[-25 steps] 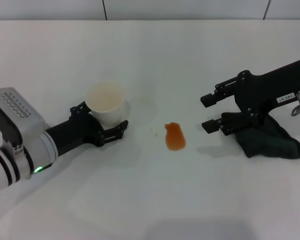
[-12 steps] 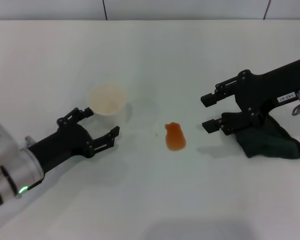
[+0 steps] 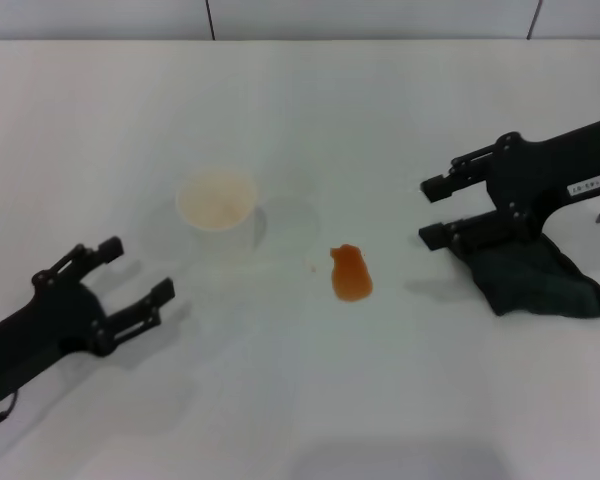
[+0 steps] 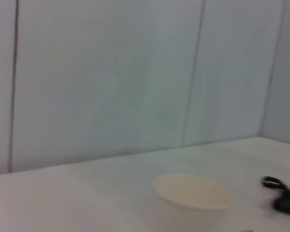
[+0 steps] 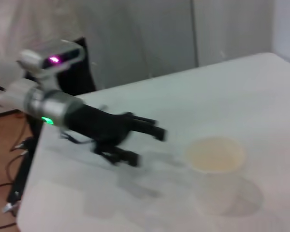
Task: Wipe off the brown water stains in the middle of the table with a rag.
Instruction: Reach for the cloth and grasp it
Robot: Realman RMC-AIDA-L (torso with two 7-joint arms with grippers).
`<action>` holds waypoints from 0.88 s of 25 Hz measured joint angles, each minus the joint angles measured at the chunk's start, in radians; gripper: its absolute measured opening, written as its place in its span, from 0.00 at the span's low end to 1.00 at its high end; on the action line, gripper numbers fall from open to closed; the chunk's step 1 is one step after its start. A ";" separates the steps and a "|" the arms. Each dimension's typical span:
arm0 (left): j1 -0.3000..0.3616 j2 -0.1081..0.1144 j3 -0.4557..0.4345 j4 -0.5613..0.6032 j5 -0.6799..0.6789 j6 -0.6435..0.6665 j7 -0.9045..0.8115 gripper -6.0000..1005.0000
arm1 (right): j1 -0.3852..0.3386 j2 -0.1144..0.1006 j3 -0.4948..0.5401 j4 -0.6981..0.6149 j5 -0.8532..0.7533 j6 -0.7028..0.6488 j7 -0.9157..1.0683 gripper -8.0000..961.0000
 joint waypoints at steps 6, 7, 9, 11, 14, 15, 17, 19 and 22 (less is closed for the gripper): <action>0.045 0.025 -0.004 0.244 0.211 0.174 -0.272 0.89 | -0.011 0.017 -0.012 -0.106 -0.080 0.012 0.150 0.63; 0.049 0.027 -0.005 0.298 0.246 0.212 -0.315 0.89 | -0.012 0.020 -0.019 -0.126 -0.098 0.015 0.179 0.63; 0.053 0.028 -0.006 0.394 0.306 0.273 -0.390 0.89 | -0.011 0.022 -0.060 -0.159 -0.146 0.025 0.261 0.63; 0.058 0.029 -0.006 0.515 0.370 0.338 -0.475 0.89 | -0.008 0.021 -0.100 -0.176 -0.185 0.037 0.316 0.63; 0.065 0.025 -0.005 0.669 0.425 0.423 -0.565 0.89 | 0.000 0.022 -0.167 -0.196 -0.256 0.057 0.390 0.63; 0.066 0.024 -0.005 0.718 0.438 0.439 -0.590 0.89 | 0.002 0.022 -0.183 -0.198 -0.271 0.060 0.403 0.63; 0.067 0.021 -0.005 0.785 0.457 0.455 -0.621 0.89 | 0.008 0.022 -0.209 -0.199 -0.296 0.070 0.419 0.63; 0.064 0.021 -0.002 0.830 0.468 0.464 -0.640 0.89 | 0.011 0.022 -0.223 -0.196 -0.316 0.083 0.423 0.62; 0.044 0.023 0.001 0.855 0.482 0.474 -0.661 0.89 | 0.016 0.022 -0.238 -0.176 -0.338 0.101 0.423 0.61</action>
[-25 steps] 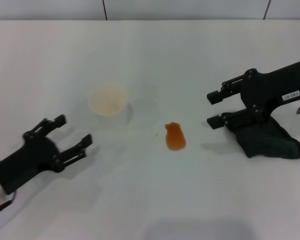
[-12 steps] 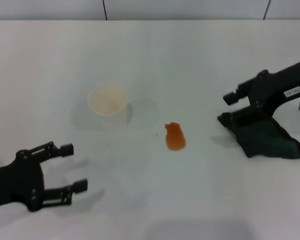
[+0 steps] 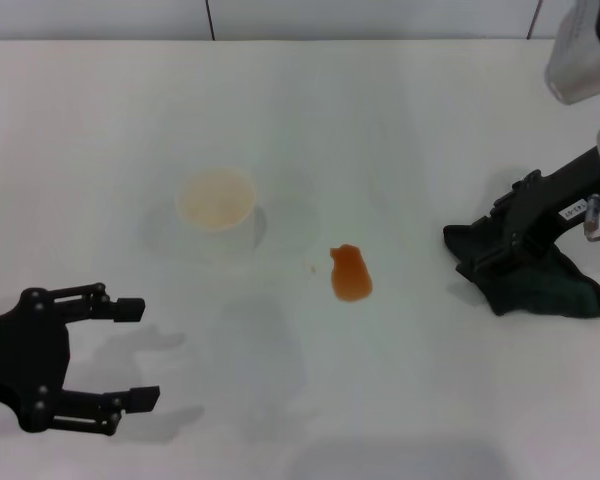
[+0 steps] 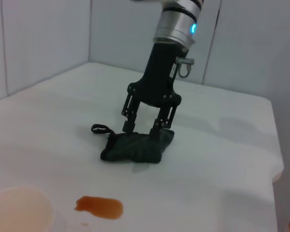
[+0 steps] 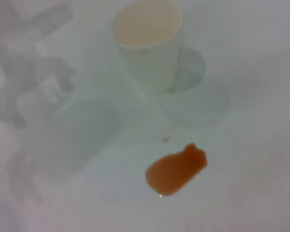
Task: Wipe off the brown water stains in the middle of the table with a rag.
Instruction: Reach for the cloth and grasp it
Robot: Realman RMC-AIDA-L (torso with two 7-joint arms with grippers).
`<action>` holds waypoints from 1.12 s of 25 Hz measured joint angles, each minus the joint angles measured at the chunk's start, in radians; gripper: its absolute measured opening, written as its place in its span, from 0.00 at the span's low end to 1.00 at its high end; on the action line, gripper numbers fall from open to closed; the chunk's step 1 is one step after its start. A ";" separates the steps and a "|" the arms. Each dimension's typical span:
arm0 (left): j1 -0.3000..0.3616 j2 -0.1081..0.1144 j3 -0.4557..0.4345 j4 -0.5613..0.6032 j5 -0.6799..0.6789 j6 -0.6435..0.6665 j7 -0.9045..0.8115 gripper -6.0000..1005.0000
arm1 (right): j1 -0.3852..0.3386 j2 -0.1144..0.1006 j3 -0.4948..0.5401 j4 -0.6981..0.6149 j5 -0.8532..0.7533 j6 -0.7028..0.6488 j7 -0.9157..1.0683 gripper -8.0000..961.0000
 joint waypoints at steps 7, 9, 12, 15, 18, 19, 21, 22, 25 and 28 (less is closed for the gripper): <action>-0.046 -0.012 0.001 0.003 0.055 -0.003 -0.011 0.89 | 0.007 -0.002 -0.007 0.058 -0.051 0.060 -0.019 0.60; -0.057 -0.018 0.001 0.003 0.067 -0.004 -0.011 0.89 | 0.007 -0.003 -0.007 0.069 -0.060 0.069 -0.025 0.59; -0.066 -0.018 0.000 0.003 0.073 -0.006 -0.012 0.89 | 0.007 -0.004 -0.007 0.087 -0.075 0.075 -0.040 0.59; -0.073 -0.019 -0.004 0.002 0.073 -0.007 -0.013 0.89 | 0.006 -0.003 -0.008 0.100 -0.077 0.082 -0.058 0.58; -0.079 -0.023 -0.005 0.001 0.074 -0.008 -0.014 0.89 | 0.002 -0.001 -0.011 0.106 -0.085 0.090 -0.073 0.54; -0.080 -0.024 -0.005 0.001 0.074 -0.008 -0.014 0.89 | 0.002 -0.001 -0.013 0.108 -0.088 0.091 -0.075 0.50; -0.080 -0.026 -0.006 0.003 0.074 -0.009 -0.015 0.89 | 0.002 0.000 -0.018 0.114 -0.095 0.097 -0.076 0.43; -0.080 -0.027 -0.006 0.004 0.074 -0.009 -0.015 0.89 | 0.002 0.000 -0.021 0.116 -0.102 0.103 -0.076 0.40; -0.081 -0.028 -0.007 0.004 0.071 -0.009 -0.015 0.89 | 0.001 0.001 -0.035 0.125 -0.120 0.121 -0.072 0.33; -0.081 -0.028 -0.008 0.005 0.068 -0.009 -0.015 0.89 | 0.005 0.001 -0.052 0.143 -0.125 0.134 -0.069 0.29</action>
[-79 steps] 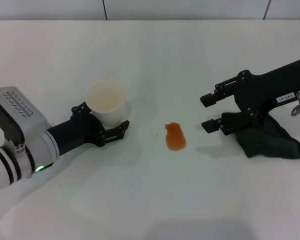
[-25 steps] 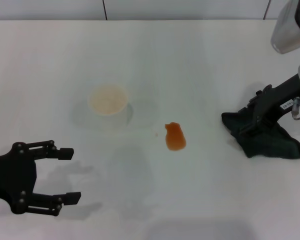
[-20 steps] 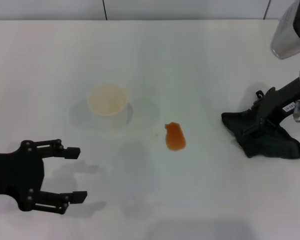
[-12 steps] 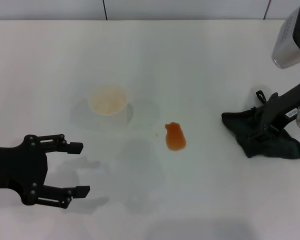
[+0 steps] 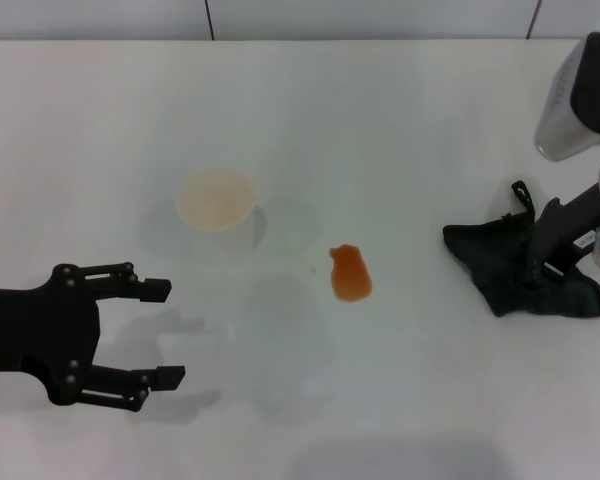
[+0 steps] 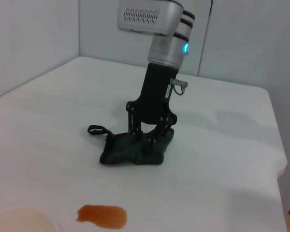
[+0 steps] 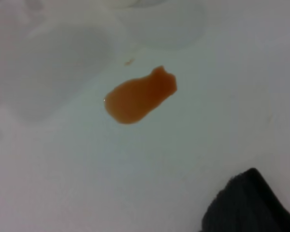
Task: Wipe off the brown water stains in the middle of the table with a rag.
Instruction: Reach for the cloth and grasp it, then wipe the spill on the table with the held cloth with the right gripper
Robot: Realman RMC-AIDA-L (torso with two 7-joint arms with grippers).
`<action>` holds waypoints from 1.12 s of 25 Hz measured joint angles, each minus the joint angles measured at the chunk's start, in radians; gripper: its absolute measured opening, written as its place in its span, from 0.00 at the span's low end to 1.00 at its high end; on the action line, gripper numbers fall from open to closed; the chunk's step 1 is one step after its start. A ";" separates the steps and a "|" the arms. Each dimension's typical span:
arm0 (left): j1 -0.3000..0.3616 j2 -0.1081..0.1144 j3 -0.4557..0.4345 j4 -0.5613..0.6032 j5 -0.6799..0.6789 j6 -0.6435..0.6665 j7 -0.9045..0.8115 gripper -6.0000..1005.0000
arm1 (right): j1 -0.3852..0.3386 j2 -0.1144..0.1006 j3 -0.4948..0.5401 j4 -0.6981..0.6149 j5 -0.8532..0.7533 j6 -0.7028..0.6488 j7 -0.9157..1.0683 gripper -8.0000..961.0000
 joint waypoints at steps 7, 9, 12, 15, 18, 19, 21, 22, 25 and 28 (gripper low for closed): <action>0.000 0.000 -0.001 0.002 -0.003 0.000 -0.002 0.89 | 0.003 0.002 -0.019 -0.013 0.009 -0.004 -0.006 0.22; 0.000 0.000 -0.001 0.003 -0.003 0.000 -0.002 0.88 | 0.008 0.004 -0.036 -0.022 0.025 -0.006 -0.006 0.21; 0.000 -0.001 -0.001 0.003 -0.004 0.001 -0.002 0.88 | 0.027 0.005 -0.068 -0.021 0.066 0.007 -0.004 0.15; 0.000 -0.001 -0.001 0.003 -0.004 0.001 -0.002 0.88 | 0.058 0.009 -0.119 -0.003 0.094 0.050 0.003 0.11; 0.001 -0.003 -0.001 0.003 -0.006 0.002 0.000 0.88 | 0.111 0.014 -0.172 0.042 0.112 0.107 0.009 0.10; 0.002 -0.004 -0.001 0.003 -0.007 0.002 0.001 0.88 | 0.134 0.014 -0.186 0.069 0.118 0.131 0.011 0.10; 0.006 -0.007 0.000 0.003 -0.010 0.003 0.003 0.88 | 0.181 0.013 -0.205 0.125 0.126 0.176 0.010 0.10; 0.008 -0.008 0.001 0.003 -0.011 0.004 0.004 0.88 | 0.209 0.013 -0.211 0.157 0.128 0.204 0.006 0.10; 0.010 -0.012 0.002 0.003 -0.011 0.007 0.005 0.88 | 0.272 0.014 -0.216 0.237 0.131 0.283 -0.013 0.10; 0.011 -0.013 0.002 0.003 -0.011 0.008 0.004 0.88 | 0.314 0.017 -0.257 0.280 0.167 0.308 -0.028 0.10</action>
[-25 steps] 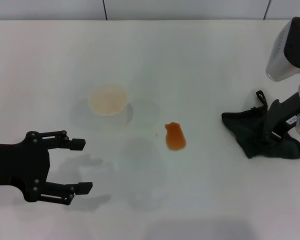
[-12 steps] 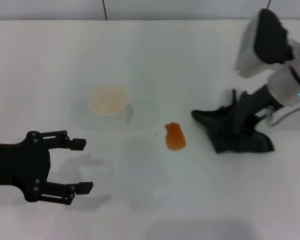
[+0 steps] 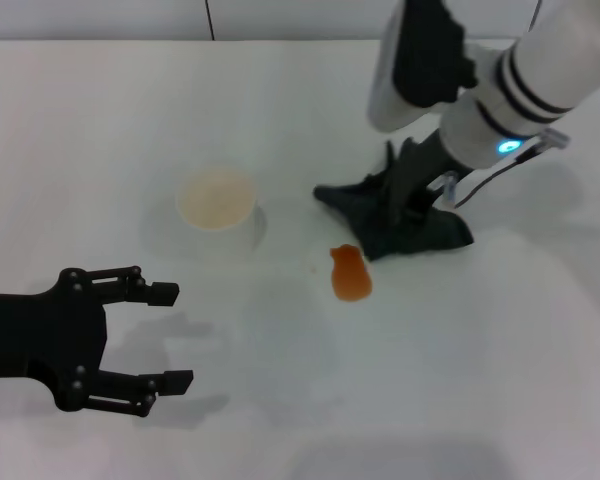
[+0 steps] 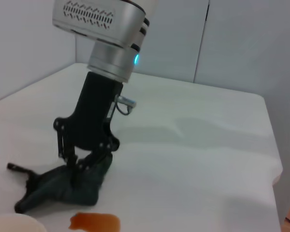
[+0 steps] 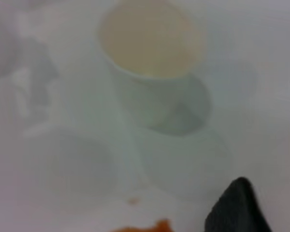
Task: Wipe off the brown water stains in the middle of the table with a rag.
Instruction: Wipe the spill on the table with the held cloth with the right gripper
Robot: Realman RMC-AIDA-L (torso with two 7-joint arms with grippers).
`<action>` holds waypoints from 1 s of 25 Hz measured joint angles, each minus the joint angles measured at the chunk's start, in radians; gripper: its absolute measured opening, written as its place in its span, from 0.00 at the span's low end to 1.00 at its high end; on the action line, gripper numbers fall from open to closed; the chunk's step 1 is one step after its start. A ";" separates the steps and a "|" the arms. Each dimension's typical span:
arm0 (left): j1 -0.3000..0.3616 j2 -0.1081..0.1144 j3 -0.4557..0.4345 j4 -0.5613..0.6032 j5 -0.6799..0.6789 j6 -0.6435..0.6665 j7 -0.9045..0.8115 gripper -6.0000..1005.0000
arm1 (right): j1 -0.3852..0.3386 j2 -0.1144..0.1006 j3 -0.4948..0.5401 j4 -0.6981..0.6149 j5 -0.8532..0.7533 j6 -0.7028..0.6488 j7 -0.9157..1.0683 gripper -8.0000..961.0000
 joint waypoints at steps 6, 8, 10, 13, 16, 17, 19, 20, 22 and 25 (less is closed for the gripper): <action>0.000 -0.001 0.000 0.000 0.000 0.000 -0.003 0.88 | 0.021 0.002 -0.181 0.000 0.123 -0.016 -0.004 0.10; -0.002 -0.001 0.002 0.000 0.000 -0.001 -0.003 0.88 | 0.023 0.002 -0.225 -0.003 0.158 -0.029 -0.003 0.10; -0.005 0.000 0.001 0.000 0.000 -0.001 -0.004 0.88 | 0.019 0.002 -0.247 -0.019 0.185 -0.061 -0.004 0.10; -0.009 0.000 -0.002 0.000 0.000 -0.002 -0.004 0.88 | -0.003 0.002 -0.274 -0.066 0.219 -0.113 -0.006 0.10; -0.010 0.000 -0.001 0.000 0.000 -0.004 -0.005 0.88 | -0.030 0.002 -0.292 -0.119 0.233 -0.149 -0.006 0.10; -0.012 0.000 0.000 0.000 0.000 -0.005 -0.006 0.88 | -0.030 0.002 -0.292 -0.119 0.233 -0.149 -0.006 0.10; -0.013 0.000 0.000 0.000 0.000 -0.005 -0.006 0.88 | -0.046 0.000 -0.299 -0.143 0.225 -0.140 -0.006 0.10; -0.013 0.000 0.000 0.000 0.000 -0.005 -0.006 0.88 | -0.047 -0.002 -0.298 -0.141 0.221 -0.131 -0.006 0.10; -0.014 0.000 0.000 0.000 0.000 -0.006 -0.006 0.88 | -0.047 -0.006 -0.288 -0.121 0.199 -0.088 -0.010 0.10; -0.014 0.000 -0.001 0.000 0.000 -0.006 -0.006 0.88 | -0.040 -0.008 -0.252 -0.081 0.146 -0.015 -0.023 0.10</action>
